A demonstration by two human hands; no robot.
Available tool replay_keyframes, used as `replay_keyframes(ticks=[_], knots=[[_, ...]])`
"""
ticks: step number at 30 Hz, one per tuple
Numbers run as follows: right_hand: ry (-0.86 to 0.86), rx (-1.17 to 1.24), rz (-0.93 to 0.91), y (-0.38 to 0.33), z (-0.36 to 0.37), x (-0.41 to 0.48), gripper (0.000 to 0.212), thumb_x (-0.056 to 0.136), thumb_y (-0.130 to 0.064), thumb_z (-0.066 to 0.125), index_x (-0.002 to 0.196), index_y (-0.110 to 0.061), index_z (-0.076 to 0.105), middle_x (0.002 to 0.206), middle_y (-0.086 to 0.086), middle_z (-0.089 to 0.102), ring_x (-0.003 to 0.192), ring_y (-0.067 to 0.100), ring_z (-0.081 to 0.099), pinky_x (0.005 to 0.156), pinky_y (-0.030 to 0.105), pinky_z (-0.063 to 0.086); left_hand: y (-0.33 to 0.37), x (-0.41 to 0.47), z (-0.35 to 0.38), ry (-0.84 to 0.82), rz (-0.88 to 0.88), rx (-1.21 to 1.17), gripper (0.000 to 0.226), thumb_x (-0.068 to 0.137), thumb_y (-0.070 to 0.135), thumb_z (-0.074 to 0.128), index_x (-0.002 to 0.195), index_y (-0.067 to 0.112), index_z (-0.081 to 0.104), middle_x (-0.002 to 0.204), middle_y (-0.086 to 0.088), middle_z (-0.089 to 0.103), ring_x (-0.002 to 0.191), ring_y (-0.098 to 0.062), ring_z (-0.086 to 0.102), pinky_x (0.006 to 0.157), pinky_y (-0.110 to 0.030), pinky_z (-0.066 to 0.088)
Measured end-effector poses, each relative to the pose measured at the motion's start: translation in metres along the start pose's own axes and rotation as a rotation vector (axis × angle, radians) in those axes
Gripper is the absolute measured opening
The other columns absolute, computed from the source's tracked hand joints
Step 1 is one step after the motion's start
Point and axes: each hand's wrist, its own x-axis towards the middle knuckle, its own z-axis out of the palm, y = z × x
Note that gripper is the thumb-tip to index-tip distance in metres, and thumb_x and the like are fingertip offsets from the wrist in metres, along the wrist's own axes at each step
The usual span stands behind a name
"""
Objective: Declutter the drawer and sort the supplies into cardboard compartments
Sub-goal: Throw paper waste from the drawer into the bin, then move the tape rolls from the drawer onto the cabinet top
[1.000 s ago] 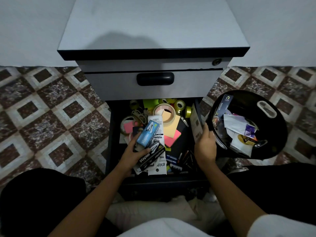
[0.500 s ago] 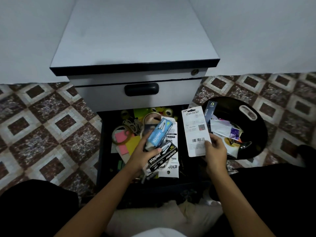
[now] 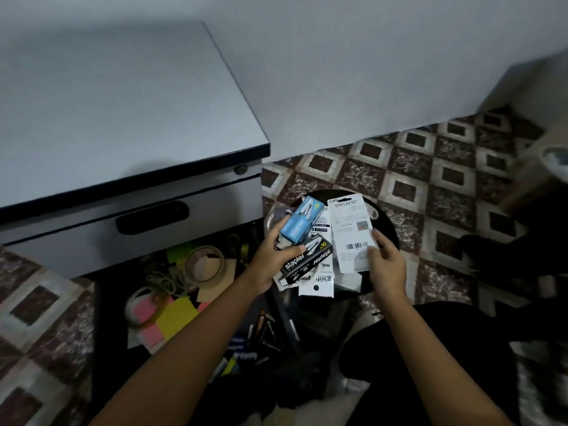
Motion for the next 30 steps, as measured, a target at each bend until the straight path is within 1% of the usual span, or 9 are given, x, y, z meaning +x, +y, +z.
replay_keyframes(ticks=[5,10,14,16,18,21,24,27,30], knots=[[-0.015,-0.045,0.052,0.007,-0.006,0.036,0.039,0.096,0.001,0.041,0.134,-0.004,0.049,0.13,0.011,0.054,0.101,0.013,0.05,0.054,0.0,0.041,0.0,0.04,0.031,-0.02,-0.048,0.011,0.073,0.082,0.0,0.067,0.142,0.027,0.036,0.129,0.003,0.047,0.107,-0.011,0.055,0.091,-0.025,0.046],[-0.089,-0.109,0.217,0.028,-0.002,0.054,0.046,0.095,-0.002,0.043,0.139,-0.016,0.044,0.129,0.01,0.056,0.095,0.022,0.056,0.076,0.032,0.049,-0.01,0.072,0.05,-0.029,-0.127,0.052,0.076,0.084,0.001,0.066,0.146,0.025,0.03,0.129,0.0,0.046,0.098,-0.008,0.055,0.074,-0.01,0.046],[-0.234,-0.279,0.39,0.045,0.007,0.058,0.053,0.095,-0.007,0.046,0.146,-0.016,0.032,0.127,0.013,0.056,0.103,0.036,0.059,0.088,0.047,0.051,-0.017,0.088,0.053,-0.069,-0.284,0.111,0.081,0.088,0.018,0.064,0.15,0.028,0.014,0.154,-0.004,0.025,0.133,-0.024,0.038,0.103,-0.034,0.035],[-0.254,-0.354,0.392,0.051,0.012,0.057,0.054,0.095,-0.008,0.046,0.146,-0.014,0.031,0.122,0.016,0.058,0.089,0.036,0.062,0.074,0.043,0.054,-0.021,0.09,0.048,-0.071,-0.334,0.166,0.078,0.091,0.023,0.06,0.151,0.025,0.01,0.155,-0.007,0.022,0.138,-0.025,0.03,0.108,-0.034,0.029],[-0.234,-0.401,0.362,0.053,0.015,0.057,0.053,0.095,-0.01,0.046,0.146,-0.013,0.03,0.113,0.017,0.059,0.063,0.022,0.054,0.051,0.028,0.042,-0.026,0.091,0.041,-0.066,-0.35,0.206,0.073,0.093,0.024,0.057,0.151,0.025,0.011,0.155,-0.007,0.022,0.139,-0.025,0.028,0.109,-0.034,0.026],[-0.184,-0.438,0.29,0.059,0.022,0.059,0.051,0.095,-0.015,0.048,0.144,-0.011,0.034,0.095,0.015,0.052,0.052,0.012,0.041,0.048,0.024,0.031,-0.027,0.091,0.031,-0.043,-0.321,0.257,0.065,0.095,0.023,0.053,0.15,0.024,0.017,0.155,-0.006,0.022,0.14,-0.025,0.028,0.11,-0.035,0.027],[-0.193,-0.46,0.184,0.057,0.029,0.052,0.047,0.095,-0.019,0.05,0.14,-0.015,0.04,0.112,0.021,0.051,0.055,0.011,0.041,0.052,0.024,0.035,-0.019,0.085,0.022,-0.001,-0.247,0.316,0.052,0.097,0.024,0.05,0.146,0.02,0.031,0.15,-0.007,0.033,0.135,-0.023,0.036,0.105,-0.031,0.032],[-0.25,-0.474,0.079,0.043,0.037,0.036,0.043,0.094,-0.017,0.05,0.137,-0.015,0.045,0.135,0.014,0.047,0.086,0.023,0.054,0.07,0.027,0.039,-0.015,0.071,0.006,0.037,-0.19,0.313,0.041,0.097,0.023,0.049,0.137,0.02,0.044,0.138,-0.008,0.047,0.123,-0.023,0.049,0.103,-0.034,0.039],[-0.326,-0.455,0.027,0.028,0.049,0.011,0.039,0.094,-0.016,0.052,0.132,-0.013,0.05,0.126,0.008,0.052,0.098,0.028,0.059,0.072,0.026,0.042,-0.015,0.052,-0.015,0.098,-0.165,0.254,0.036,0.098,0.019,0.048,0.133,0.017,0.049,0.129,-0.006,0.053,0.117,-0.023,0.054,0.091,-0.032,0.044]])
